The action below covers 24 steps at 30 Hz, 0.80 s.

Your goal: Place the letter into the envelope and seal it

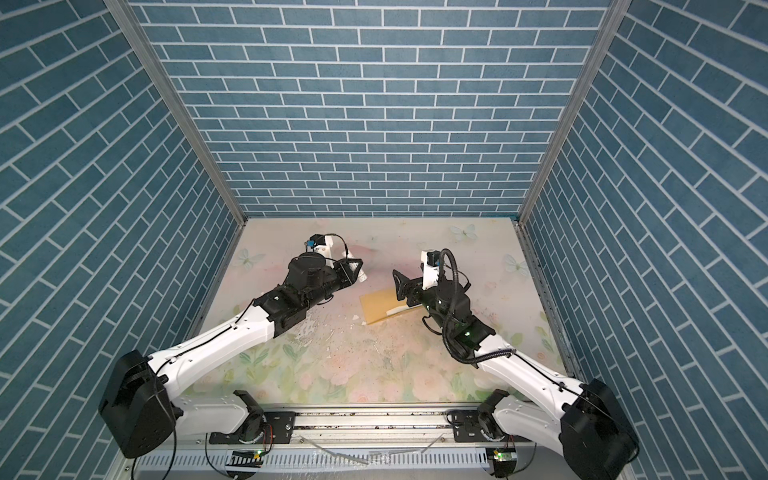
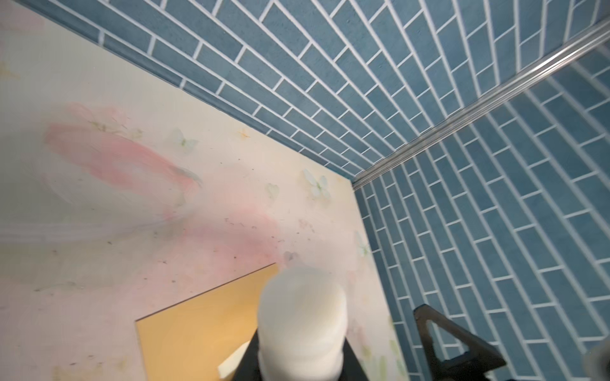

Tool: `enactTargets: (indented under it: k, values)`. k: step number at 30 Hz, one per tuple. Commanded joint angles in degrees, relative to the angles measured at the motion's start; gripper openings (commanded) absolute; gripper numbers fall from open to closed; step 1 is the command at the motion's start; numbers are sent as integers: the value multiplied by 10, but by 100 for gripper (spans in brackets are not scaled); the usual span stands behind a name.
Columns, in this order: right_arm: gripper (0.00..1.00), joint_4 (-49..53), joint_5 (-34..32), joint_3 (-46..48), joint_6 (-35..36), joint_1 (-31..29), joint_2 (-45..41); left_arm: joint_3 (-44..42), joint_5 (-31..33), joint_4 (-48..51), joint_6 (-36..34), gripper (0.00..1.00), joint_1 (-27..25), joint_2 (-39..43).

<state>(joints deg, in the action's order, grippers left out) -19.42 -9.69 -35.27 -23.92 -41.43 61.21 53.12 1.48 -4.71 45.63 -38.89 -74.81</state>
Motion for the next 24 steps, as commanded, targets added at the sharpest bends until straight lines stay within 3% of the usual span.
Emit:
enactTargets:
  k: [1, 4, 11, 18, 24]
  values:
    - [89, 264, -86, -43, -122, -2, -2, -13, 23, 51, -132, 0, 2, -9]
    - [89, 342, -95, -58, -219, -2, 15, -23, 16, 42, -138, 0, 2, -19]
    - [89, 373, -62, -102, -385, -2, 115, -34, 5, 20, -146, 0, 2, -33]
    - [87, 382, -36, -137, -481, -4, 195, -34, 4, 16, -150, 0, 2, -45]
    - [76, 360, -15, -143, -509, -5, 242, -47, 15, 17, -151, 0, 2, -32]
